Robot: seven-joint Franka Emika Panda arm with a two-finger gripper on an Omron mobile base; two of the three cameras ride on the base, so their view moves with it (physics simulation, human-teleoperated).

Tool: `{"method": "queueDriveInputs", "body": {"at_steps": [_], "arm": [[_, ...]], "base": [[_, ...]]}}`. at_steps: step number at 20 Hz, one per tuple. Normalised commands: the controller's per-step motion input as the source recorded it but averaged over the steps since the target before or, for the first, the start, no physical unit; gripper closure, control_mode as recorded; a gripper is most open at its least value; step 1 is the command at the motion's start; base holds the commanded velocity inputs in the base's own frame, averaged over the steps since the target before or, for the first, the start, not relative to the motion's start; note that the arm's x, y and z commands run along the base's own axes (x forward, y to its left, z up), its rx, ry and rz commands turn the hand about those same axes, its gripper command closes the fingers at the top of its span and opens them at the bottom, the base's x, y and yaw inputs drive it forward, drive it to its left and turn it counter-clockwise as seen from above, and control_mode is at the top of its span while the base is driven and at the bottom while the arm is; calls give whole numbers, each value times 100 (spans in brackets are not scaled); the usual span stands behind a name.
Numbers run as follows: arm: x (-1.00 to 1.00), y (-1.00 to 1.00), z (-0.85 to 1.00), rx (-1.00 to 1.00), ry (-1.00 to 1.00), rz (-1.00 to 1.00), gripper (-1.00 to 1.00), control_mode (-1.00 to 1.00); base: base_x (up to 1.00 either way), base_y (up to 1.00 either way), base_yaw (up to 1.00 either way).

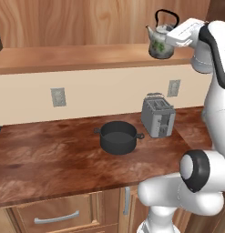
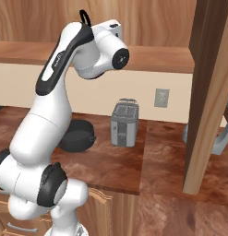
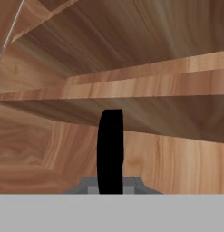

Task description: Pick the kettle from the cabinet and place it on a stove burner. Then pick the pot from the counter and place it on another stove burner. Finally, turn both burners on.

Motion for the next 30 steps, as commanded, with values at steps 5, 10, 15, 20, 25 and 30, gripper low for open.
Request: {"method": "queueDriveInputs", "body": {"at_steps": [5,10,15,20,25,30], "arm": [[-44,0,0,0,0,0,100,-100],[-40,0,-4,0,0,0,100,-100],[-41,0,-18,0,0,0,100,-100],[-40,0,-33,0,0,0,100,-100],[-14,0,-19,0,0,0,100,-100],[-8,0,-16,0,0,0,100,-100]], "base": [[0,0,0],[0,0,0],[0,0,0],[0,0,0],[0,0,0],[0,0,0]]}}
